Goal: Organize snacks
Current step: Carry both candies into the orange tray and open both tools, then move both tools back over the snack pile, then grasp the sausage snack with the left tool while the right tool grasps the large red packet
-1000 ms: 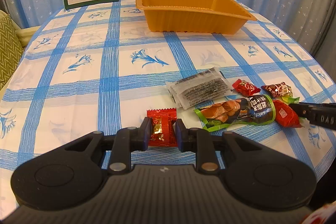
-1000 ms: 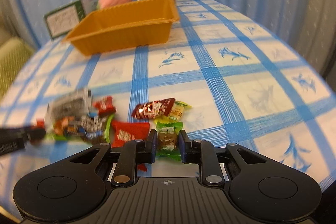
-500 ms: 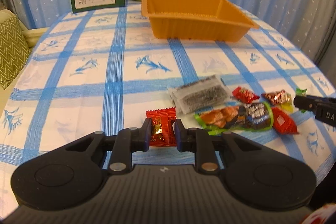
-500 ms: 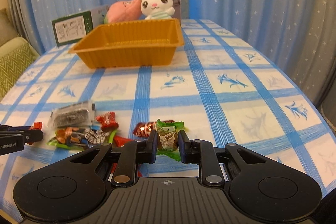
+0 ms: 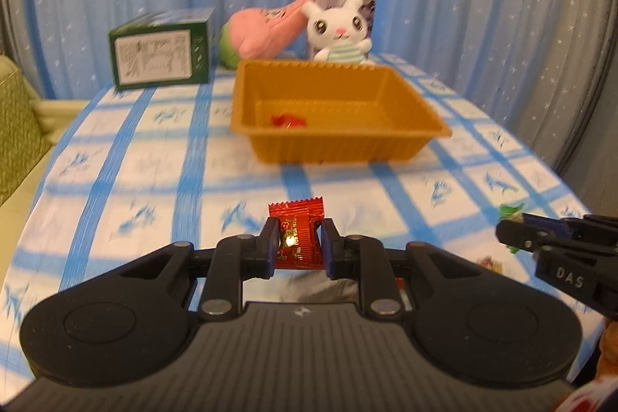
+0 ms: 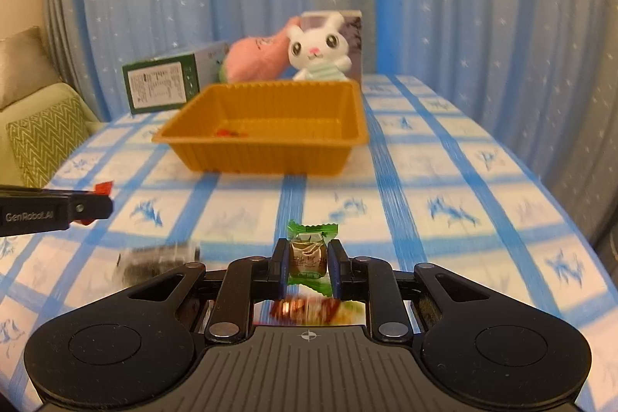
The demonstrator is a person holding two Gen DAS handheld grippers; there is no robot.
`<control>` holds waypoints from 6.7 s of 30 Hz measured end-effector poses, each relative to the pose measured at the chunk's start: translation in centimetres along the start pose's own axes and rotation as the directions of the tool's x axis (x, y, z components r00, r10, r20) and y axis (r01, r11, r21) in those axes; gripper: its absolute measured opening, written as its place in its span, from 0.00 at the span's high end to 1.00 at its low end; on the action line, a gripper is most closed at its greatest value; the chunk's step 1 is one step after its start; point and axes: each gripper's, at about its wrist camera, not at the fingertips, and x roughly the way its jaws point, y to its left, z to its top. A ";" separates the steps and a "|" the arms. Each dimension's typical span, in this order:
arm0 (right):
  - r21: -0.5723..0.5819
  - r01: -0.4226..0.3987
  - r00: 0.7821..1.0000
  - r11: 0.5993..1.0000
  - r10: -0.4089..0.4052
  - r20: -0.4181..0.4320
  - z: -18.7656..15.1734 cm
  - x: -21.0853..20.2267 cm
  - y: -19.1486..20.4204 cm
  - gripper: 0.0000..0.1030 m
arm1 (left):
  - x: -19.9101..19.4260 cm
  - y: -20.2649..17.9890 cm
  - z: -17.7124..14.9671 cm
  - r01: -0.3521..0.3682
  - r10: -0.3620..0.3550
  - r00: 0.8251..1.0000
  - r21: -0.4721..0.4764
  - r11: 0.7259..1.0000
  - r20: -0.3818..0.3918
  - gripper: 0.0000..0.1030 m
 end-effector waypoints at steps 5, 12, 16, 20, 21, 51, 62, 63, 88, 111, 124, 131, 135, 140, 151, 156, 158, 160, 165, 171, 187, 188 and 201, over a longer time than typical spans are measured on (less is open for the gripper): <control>-0.031 -0.018 0.999 0.999 0.019 0.046 2.6 1.7 -1.1 0.80 | 2.1 -0.5 2.5 0.021 -0.022 0.999 0.033 0.999 0.034 0.81; -0.042 -0.044 0.995 0.998 0.047 0.087 6.0 4.7 -2.4 0.80 | 5.1 0.0 5.7 0.021 -0.024 0.997 0.039 0.999 0.074 0.80; -0.065 -0.071 0.991 0.995 0.077 0.108 7.6 6.6 -2.5 0.80 | 6.6 0.6 7.3 0.021 -0.025 0.995 0.042 0.999 0.098 0.81; -0.084 -0.092 0.987 0.992 0.102 0.123 8.9 8.4 -2.5 0.80 | 8.1 1.2 8.5 0.018 -0.023 0.993 0.042 0.999 0.113 0.81; -0.088 -0.096 0.986 0.992 0.106 0.126 9.2 8.9 -2.4 0.80 | 8.6 1.3 8.8 0.018 -0.023 0.993 0.041 0.999 0.114 0.81; -0.024 -0.160 0.986 0.987 0.161 0.036 11.6 15.9 -3.4 0.79 | 14.2 3.1 10.0 0.033 -0.032 0.998 -0.018 0.999 0.050 0.63; -0.010 -0.183 0.982 0.983 0.184 0.045 11.8 16.1 -3.7 0.79 | 14.3 3.0 9.5 0.021 -0.021 0.999 -0.003 1.000 0.030 0.62; -0.009 -0.186 0.981 0.982 0.187 0.047 11.7 16.1 -3.7 0.79 | 14.3 3.0 9.5 0.022 -0.022 0.999 -0.001 1.000 0.029 0.62; -0.011 -0.152 0.979 0.988 0.152 0.135 10.5 10.8 -4.0 0.41 | 9.6 1.6 7.8 0.036 -0.038 0.998 0.040 0.999 0.059 0.41; 0.083 -0.113 0.994 0.990 0.112 0.015 -0.6 -2.8 -2.5 0.41 | -1.6 -2.8 -4.4 0.091 -0.090 0.996 0.084 0.992 -0.013 0.33; 0.133 -0.079 0.996 0.988 0.084 -0.034 -2.8 -3.3 -3.3 0.41 | 0.0 -5.2 -6.1 0.292 -0.249 0.956 0.443 0.847 -0.154 0.46; 0.145 -0.068 0.995 0.987 0.077 -0.063 -3.2 -2.6 -3.5 0.41 | 2.7 -5.2 -5.7 0.399 -0.318 0.916 0.499 0.769 -0.243 0.46; 0.144 -0.067 0.994 0.987 0.078 -0.071 -3.3 -2.3 -3.5 0.41 | 3.3 -5.0 -5.4 0.412 -0.311 0.907 0.457 0.788 -0.282 0.57; 0.139 -0.081 0.993 0.987 0.092 -0.079 -3.4 -2.0 -3.0 0.41 | 2.5 -5.0 -5.3 0.319 -0.220 0.931 0.361 0.876 -0.290 0.70; 0.128 -0.126 0.984 0.984 0.140 -0.112 -3.9 -1.2 -1.8 0.41 | 2.0 -4.6 -6.1 0.298 -0.220 0.940 0.307 0.904 -0.262 0.69; 0.122 -0.135 0.981 0.983 0.150 -0.121 -4.0 -1.0 -1.6 0.41 | 2.4 -5.3 -6.5 0.293 -0.210 0.940 0.326 0.899 -0.268 0.67; 0.120 -0.140 0.980 0.983 0.155 -0.127 -4.1 -0.8 -1.5 0.41 | 2.4 -5.2 -6.5 0.265 -0.188 0.943 0.280 0.923 -0.273 0.68; 0.115 -0.146 0.978 0.982 0.161 -0.132 -4.1 -0.6 -1.3 0.41 | 2.0 -5.3 -6.7 0.224 -0.157 0.952 0.248 0.943 -0.262 0.70; 0.114 -0.165 0.973 0.980 0.181 -0.142 -4.3 0.0 -0.6 0.42 | 1.2 -5.3 -7.4 0.146 -0.105 0.970 0.181 0.973 -0.221 0.71; 0.123 -0.165 0.966 0.979 0.186 -0.182 -4.5 1.1 -0.2 0.59 | 1.0 -4.8 -7.8 0.152 -0.121 0.975 0.161 0.975 -0.188 0.70; -0.009 -0.145 0.971 0.989 0.140 -0.194 -5.1 1.3 0.8 0.74 | 1.6 -5.9 -7.7 0.148 -0.101 0.972 0.219 0.965 -0.211 0.71; 0.007 -0.144 0.971 0.989 0.143 -0.190 -5.1 1.3 0.5 0.74 | 1.6 -5.9 -7.7 0.151 -0.105 0.972 0.216 0.965 -0.210 0.75; 0.030 -0.140 0.982 0.990 0.143 -0.120 -3.8 -0.7 -0.7 0.74 | 0.4 -6.2 -6.4 0.105 -0.077 0.980 0.148 0.983 -0.182 0.75</control>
